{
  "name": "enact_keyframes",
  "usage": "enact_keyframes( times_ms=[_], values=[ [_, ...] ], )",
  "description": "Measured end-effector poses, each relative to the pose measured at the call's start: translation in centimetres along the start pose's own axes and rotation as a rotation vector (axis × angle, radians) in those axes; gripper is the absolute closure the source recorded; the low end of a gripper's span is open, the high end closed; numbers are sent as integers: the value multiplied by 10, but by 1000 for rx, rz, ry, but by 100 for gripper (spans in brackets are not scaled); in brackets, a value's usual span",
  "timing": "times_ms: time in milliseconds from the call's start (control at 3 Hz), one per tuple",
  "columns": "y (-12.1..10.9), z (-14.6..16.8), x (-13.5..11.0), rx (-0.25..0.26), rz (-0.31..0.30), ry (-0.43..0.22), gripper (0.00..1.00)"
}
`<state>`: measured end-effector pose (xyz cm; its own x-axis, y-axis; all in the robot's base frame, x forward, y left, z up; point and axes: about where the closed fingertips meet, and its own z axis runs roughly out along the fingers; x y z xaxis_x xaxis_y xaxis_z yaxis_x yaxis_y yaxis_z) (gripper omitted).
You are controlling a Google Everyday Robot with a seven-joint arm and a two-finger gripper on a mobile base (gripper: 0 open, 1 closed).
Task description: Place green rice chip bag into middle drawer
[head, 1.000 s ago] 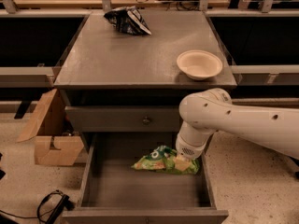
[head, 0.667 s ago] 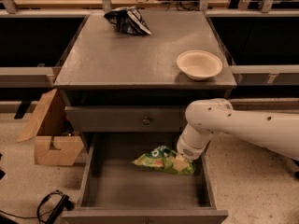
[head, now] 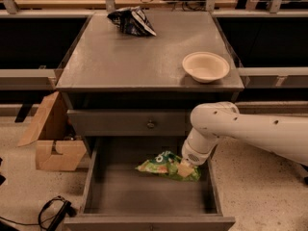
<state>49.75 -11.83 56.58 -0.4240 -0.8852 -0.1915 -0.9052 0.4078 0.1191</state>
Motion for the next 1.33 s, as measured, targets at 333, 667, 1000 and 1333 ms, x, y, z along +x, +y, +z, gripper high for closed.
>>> enact_keyframes(
  times_ms=[333,667,1000,1333],
  values=[
    [0,0,0,0,0,0,28],
    [0,0,0,0,0,0,0],
    [0,0,0,0,0,0,0],
    [2,-23,10,-5,-8,-37,0]
  ],
)
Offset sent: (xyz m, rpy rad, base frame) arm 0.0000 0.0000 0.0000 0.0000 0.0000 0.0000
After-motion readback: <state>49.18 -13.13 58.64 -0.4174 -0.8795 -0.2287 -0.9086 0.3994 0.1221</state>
